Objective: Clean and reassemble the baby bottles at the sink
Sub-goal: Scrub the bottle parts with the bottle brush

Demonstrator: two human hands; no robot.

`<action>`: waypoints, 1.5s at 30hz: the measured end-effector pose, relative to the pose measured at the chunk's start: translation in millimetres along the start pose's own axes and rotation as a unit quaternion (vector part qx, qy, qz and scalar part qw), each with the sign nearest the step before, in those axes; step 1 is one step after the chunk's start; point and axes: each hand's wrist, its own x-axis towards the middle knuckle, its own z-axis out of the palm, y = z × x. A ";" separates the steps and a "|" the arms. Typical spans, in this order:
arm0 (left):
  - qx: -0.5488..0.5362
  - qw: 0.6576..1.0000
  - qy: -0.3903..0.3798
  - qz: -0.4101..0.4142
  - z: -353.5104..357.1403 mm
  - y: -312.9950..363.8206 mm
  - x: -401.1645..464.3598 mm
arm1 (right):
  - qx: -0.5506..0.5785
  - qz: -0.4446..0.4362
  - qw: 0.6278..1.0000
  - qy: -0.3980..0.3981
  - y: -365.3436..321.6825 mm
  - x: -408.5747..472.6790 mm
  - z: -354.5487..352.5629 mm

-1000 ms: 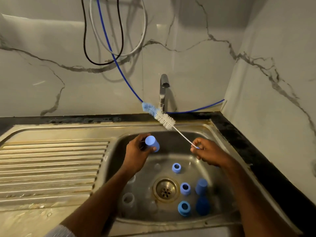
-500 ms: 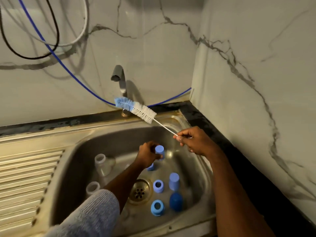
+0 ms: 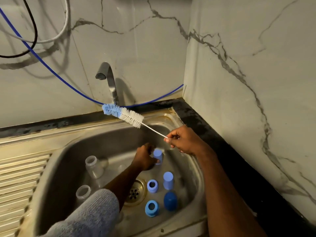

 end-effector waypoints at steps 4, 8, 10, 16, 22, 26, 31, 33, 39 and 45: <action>0.025 1.000 0.014 -0.002 -31.4 -3.3 -11.5 | 0.006 0.000 1.000 -0.011 -3.9 0.4 4.3; 0.097 0.995 0.022 0.005 -81.6 -14.3 -46.6 | -0.005 0.004 1.000 -0.030 -11.3 1.1 17.2; 0.141 0.990 0.020 -0.001 -108.5 -22.3 -69.5 | -0.019 0.002 0.999 -0.047 -15.4 2.6 25.0; 0.167 0.979 0.097 -0.059 -163.6 -58.4 -142.7 | -0.044 -0.016 0.997 -0.066 -23.6 2.9 40.8; 0.213 0.971 0.092 -0.064 -164.0 -56.3 -159.9 | -0.041 -0.005 0.997 -0.064 -29.3 -6.6 42.9; 0.296 0.949 0.026 -0.109 -153.1 -60.1 -165.0 | -0.037 0.004 0.996 -0.077 -35.3 -18.5 43.7; 0.332 0.932 -0.062 -0.132 -153.1 -68.6 -168.6 | -0.039 0.004 0.995 -0.093 -43.1 -22.2 48.0; 0.322 0.936 -0.057 -0.128 -155.0 -68.5 -167.9 | -0.043 0.006 0.994 -0.096 -44.8 -22.8 49.5; 0.224 0.970 0.056 -0.075 -166.8 -62.5 -161.1 | -0.010 -0.003 0.997 -0.076 -42.7 -24.3 50.7; -0.054 0.966 0.251 0.014 -187.7 -59.1 -164.2 | 0.005 0.002 0.996 -0.084 -40.0 -21.5 55.5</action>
